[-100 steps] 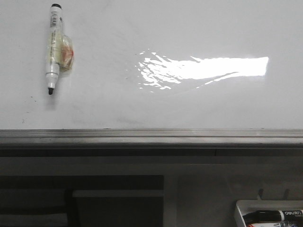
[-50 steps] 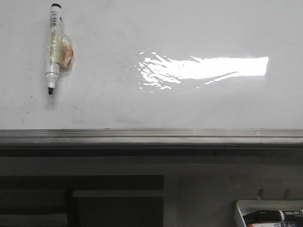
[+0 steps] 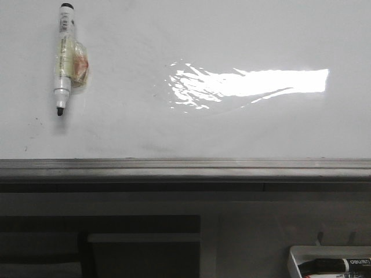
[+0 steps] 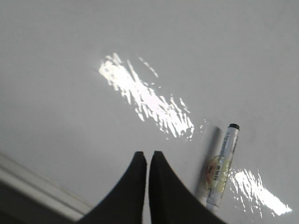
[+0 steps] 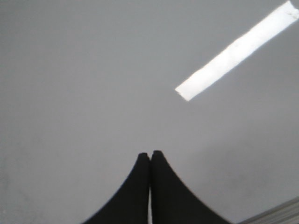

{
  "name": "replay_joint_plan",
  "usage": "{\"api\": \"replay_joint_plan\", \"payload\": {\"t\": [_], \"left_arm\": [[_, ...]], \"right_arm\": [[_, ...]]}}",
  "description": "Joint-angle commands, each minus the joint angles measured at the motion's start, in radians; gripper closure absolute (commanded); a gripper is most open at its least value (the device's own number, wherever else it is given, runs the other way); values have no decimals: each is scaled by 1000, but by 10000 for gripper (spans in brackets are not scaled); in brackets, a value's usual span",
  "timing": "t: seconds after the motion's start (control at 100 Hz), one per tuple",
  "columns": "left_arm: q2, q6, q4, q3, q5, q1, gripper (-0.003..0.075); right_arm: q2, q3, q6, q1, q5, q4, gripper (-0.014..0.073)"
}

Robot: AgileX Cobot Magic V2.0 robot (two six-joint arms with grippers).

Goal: Write number 5 on whiteboard

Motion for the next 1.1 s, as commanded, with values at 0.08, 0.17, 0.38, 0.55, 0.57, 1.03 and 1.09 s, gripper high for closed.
{"api": "replay_joint_plan", "payload": {"t": [0.08, 0.17, 0.38, 0.55, 0.57, 1.03, 1.09], "left_arm": [[140, 53, 201, -191, 5, -10, 741], [261, 53, 334, -288, 89, -10, 740], [485, 53, 436, -430, 187, -70, 526], [641, 53, 434, -470, 187, -207, 345], [662, 53, 434, -474, 185, -229, 346], [1108, 53, 310, -598, -21, -508, 354], [1146, 53, 312, -607, -26, -505, 354]], "right_arm": [[71, -194, -30, -2, 196, -190, 655], [142, -283, -130, -2, 291, -228, 655], [260, -425, -189, -2, 376, -220, 633], [290, -457, -189, 15, 392, -216, 393], [290, -457, -189, 22, 392, -214, 363], [351, -457, -195, 119, 396, -214, 270], [351, -457, -195, 119, 396, -214, 270]]}}
